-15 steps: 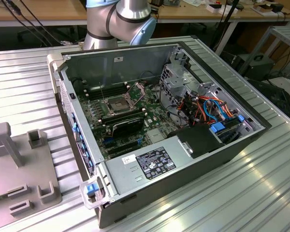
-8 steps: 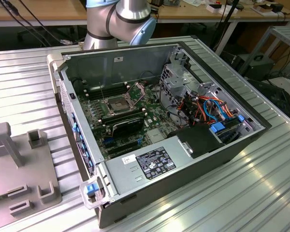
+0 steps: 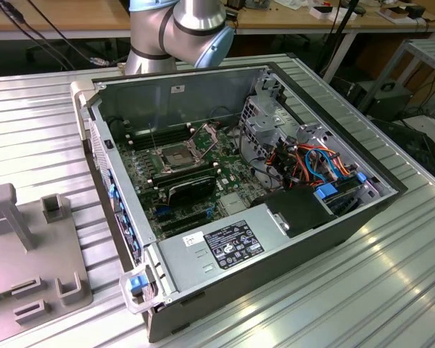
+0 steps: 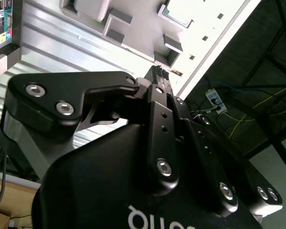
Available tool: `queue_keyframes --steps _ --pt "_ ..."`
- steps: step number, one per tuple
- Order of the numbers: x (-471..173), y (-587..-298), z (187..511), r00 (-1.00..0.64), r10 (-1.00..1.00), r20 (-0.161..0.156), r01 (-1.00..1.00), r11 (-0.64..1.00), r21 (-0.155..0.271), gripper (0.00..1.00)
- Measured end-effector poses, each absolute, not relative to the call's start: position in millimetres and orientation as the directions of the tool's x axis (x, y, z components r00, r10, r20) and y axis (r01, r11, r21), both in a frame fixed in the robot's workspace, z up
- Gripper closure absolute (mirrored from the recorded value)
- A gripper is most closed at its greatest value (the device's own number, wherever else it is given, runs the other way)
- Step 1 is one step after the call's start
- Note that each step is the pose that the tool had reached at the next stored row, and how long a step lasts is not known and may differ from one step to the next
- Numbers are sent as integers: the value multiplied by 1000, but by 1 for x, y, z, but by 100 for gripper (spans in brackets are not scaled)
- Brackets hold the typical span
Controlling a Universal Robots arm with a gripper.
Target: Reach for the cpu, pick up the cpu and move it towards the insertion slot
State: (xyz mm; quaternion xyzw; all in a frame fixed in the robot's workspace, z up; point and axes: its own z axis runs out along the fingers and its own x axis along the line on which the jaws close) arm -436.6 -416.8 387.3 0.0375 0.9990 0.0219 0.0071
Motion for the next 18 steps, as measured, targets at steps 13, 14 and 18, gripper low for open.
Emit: queue_keyframes --steps 13,14,18 --pt "-461 -419 386 -997 75 -11 74 996 44 89" --pt "-462 -419 386 -997 75 -11 74 996 44 89" --pt "-462 -419 386 -997 75 -11 75 996 44 89"
